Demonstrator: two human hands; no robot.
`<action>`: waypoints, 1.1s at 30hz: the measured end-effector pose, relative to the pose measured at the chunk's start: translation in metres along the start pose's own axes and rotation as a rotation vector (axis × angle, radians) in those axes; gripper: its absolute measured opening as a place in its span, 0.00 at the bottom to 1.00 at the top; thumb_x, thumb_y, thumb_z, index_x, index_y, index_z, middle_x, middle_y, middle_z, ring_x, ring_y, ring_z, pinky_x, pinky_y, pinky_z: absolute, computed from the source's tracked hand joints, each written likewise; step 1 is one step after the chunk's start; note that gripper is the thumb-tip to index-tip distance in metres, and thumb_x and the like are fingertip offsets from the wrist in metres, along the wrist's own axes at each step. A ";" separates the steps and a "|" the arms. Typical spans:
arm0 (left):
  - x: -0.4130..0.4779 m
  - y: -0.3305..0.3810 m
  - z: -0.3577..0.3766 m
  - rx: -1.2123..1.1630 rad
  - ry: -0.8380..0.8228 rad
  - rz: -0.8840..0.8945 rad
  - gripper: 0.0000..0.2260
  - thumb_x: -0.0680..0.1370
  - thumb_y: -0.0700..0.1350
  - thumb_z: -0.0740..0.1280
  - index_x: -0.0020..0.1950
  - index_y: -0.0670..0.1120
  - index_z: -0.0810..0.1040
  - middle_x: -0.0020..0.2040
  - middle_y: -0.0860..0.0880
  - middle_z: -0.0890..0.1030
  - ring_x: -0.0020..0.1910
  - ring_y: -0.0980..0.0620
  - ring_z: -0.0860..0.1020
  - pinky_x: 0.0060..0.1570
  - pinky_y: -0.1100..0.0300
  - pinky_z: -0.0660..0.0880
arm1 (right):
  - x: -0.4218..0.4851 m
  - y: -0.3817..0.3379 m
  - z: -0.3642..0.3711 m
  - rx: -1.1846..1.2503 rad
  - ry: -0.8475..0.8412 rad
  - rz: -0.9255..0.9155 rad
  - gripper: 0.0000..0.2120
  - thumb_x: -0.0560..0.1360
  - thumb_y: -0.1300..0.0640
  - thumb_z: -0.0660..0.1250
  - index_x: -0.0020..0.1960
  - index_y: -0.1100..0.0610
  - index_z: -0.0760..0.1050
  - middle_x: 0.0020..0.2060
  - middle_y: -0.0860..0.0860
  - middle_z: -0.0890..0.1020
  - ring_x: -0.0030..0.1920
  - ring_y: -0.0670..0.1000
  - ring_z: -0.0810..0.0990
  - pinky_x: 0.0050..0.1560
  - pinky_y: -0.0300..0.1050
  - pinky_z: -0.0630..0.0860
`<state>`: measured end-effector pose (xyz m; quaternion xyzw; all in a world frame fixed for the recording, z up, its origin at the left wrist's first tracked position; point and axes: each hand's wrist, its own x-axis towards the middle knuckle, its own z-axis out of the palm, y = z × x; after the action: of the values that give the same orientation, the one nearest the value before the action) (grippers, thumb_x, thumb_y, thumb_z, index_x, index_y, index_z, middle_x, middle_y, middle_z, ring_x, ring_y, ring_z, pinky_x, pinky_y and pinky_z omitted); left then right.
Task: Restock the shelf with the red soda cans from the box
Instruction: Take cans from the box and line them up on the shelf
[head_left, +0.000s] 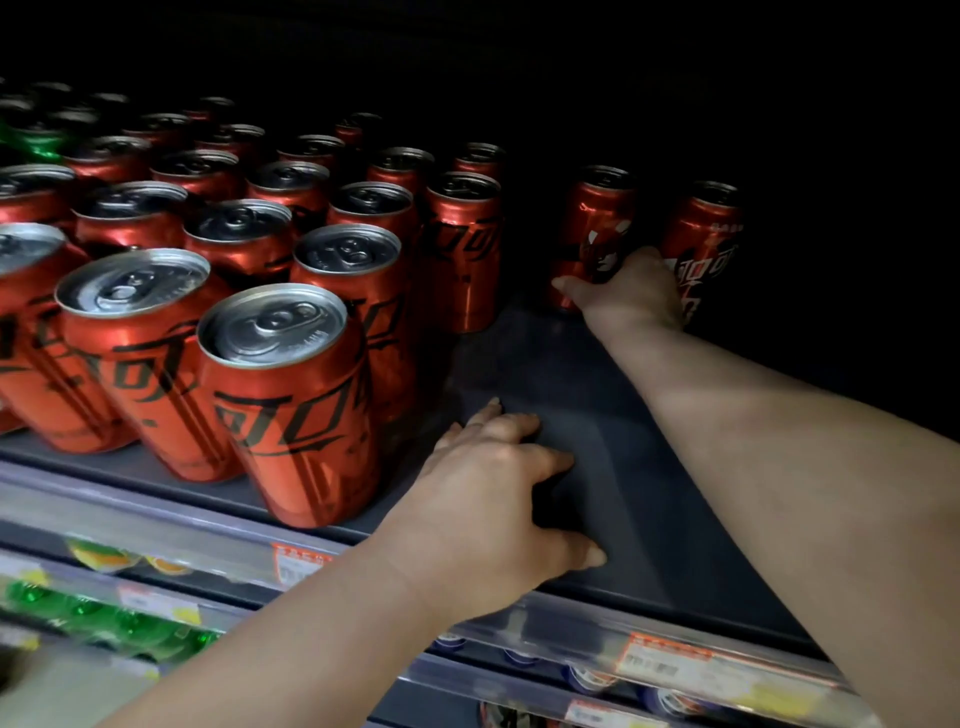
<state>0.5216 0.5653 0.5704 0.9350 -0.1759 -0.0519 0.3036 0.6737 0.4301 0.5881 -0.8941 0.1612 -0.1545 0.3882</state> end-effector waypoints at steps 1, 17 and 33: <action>0.000 0.000 -0.001 0.001 0.001 0.001 0.31 0.68 0.58 0.72 0.70 0.57 0.68 0.76 0.56 0.56 0.76 0.57 0.45 0.72 0.62 0.44 | 0.000 0.001 0.001 0.028 -0.005 -0.005 0.28 0.68 0.46 0.73 0.62 0.57 0.69 0.58 0.53 0.78 0.58 0.56 0.78 0.48 0.43 0.70; 0.002 -0.003 0.002 0.027 0.015 0.005 0.32 0.67 0.58 0.73 0.70 0.56 0.69 0.76 0.55 0.58 0.76 0.57 0.48 0.75 0.59 0.48 | -0.009 0.019 -0.016 0.043 -0.049 -0.116 0.25 0.72 0.51 0.70 0.66 0.58 0.70 0.60 0.54 0.78 0.59 0.55 0.77 0.58 0.46 0.74; -0.023 0.024 -0.019 0.299 -0.085 -0.021 0.26 0.75 0.62 0.62 0.69 0.53 0.70 0.69 0.50 0.70 0.67 0.50 0.69 0.69 0.52 0.62 | -0.187 0.019 -0.136 -0.378 -0.282 -0.218 0.22 0.76 0.46 0.63 0.68 0.49 0.68 0.65 0.48 0.74 0.67 0.52 0.68 0.68 0.49 0.65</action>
<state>0.4970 0.5662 0.5998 0.9685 -0.1845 -0.0677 0.1528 0.4473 0.4070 0.6339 -0.9755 0.0343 -0.0364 0.2140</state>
